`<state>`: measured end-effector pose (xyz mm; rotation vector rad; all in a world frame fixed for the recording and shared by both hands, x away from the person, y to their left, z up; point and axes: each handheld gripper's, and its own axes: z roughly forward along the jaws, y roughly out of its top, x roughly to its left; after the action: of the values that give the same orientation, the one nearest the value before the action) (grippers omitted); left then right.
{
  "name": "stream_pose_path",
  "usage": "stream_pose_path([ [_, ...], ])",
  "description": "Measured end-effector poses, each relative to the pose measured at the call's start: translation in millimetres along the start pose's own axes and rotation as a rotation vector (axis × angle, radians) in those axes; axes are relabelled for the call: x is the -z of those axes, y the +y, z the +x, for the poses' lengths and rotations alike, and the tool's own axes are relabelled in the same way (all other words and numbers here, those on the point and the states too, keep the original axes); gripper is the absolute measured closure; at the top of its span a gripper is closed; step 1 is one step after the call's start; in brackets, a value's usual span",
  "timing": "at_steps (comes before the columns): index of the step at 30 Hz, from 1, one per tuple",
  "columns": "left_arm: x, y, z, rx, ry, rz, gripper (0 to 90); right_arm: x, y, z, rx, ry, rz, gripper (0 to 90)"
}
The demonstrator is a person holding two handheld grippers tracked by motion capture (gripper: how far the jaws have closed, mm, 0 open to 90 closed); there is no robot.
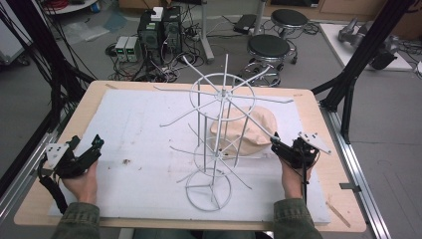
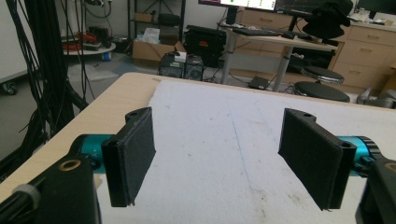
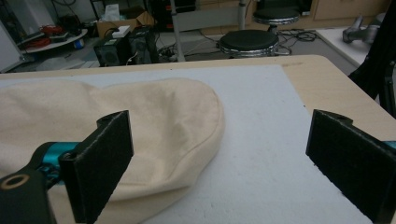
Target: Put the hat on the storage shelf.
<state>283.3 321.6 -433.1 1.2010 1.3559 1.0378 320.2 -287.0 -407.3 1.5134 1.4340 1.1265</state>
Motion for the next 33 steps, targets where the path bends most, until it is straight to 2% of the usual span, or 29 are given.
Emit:
stream_pose_path([
  [4, 0.7, 0.3, -0.4, 0.0, -0.001, -0.002, 26.7, -8.1, 7.5, 0.7, -0.009, 0.01, 0.016, 6.4],
  [8, 1.2, 0.7, -4.4, -0.032, -0.004, -0.007, 26.7, -16.9, 11.6, -0.1, -0.018, 0.016, 0.048, 6.4],
  [13, 1.7, 0.3, -7.0, -0.051, -0.012, 0.001, 26.7, -27.7, 17.8, -0.6, -0.025, 0.026, 0.064, 6.4],
  [17, 4.1, -0.5, -8.2, -0.057, -0.017, 0.002, 26.7, -39.5, 22.4, 1.9, -0.011, 0.02, 0.088, 6.4],
  [19, 4.5, -0.8, -7.6, -0.056, -0.016, 0.003, 26.7, -43.4, 23.1, 3.1, -0.015, 0.024, 0.077, 6.4],
  [27, 4.8, -1.3, -5.6, -0.047, -0.019, 0.003, 26.7, -68.8, 23.6, 5.8, -0.007, 0.028, 0.173, 6.4],
  [29, 4.8, -1.4, -5.3, -0.044, -0.021, 0.003, 26.7, -73.9, 24.1, 6.4, 0.0, 0.024, 0.179, 6.4],
  [33, 4.5, -1.7, -4.7, -0.038, -0.021, 0.003, 26.7, -86.3, 25.5, 5.6, -0.017, 0.024, 0.218, 6.3],
])
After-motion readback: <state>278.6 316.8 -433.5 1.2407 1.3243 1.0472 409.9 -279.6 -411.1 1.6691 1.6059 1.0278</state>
